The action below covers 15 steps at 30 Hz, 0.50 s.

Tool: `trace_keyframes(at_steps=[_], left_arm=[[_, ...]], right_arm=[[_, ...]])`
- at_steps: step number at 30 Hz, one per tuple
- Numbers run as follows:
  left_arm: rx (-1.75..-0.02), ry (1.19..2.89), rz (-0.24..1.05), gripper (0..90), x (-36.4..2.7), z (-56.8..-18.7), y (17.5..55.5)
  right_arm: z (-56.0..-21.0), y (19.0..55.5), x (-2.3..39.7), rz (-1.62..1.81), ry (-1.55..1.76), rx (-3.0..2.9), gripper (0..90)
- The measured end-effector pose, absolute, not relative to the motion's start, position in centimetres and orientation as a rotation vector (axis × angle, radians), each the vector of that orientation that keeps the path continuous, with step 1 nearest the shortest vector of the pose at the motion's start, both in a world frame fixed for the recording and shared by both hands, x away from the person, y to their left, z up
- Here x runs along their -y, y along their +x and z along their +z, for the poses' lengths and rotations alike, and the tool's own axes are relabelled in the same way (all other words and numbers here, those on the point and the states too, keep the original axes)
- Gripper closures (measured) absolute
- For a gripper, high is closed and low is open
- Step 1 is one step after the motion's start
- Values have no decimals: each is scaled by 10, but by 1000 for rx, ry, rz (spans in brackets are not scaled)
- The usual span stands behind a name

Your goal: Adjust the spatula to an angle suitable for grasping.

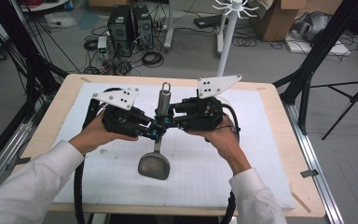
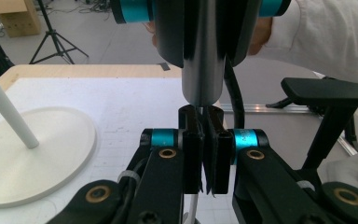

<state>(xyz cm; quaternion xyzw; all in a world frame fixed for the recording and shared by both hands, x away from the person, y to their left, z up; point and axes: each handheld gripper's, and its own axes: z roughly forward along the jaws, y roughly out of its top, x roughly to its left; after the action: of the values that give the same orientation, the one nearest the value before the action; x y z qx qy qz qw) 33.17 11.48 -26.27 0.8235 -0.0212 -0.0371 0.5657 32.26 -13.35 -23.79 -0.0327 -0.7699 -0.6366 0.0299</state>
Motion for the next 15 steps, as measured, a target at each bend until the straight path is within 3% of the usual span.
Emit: trace_keyframes(at_steps=[5, 15], left_arm=[[49, 1956, -75, 872, -114, -263, 332], [10, 1945, -40, 872, -115, -262, 332]], right_arm=[[-239, 323, 132, -1964, -113, 2367, 693], [-239, 324, 134, -2027, -282, 2424, 336]])
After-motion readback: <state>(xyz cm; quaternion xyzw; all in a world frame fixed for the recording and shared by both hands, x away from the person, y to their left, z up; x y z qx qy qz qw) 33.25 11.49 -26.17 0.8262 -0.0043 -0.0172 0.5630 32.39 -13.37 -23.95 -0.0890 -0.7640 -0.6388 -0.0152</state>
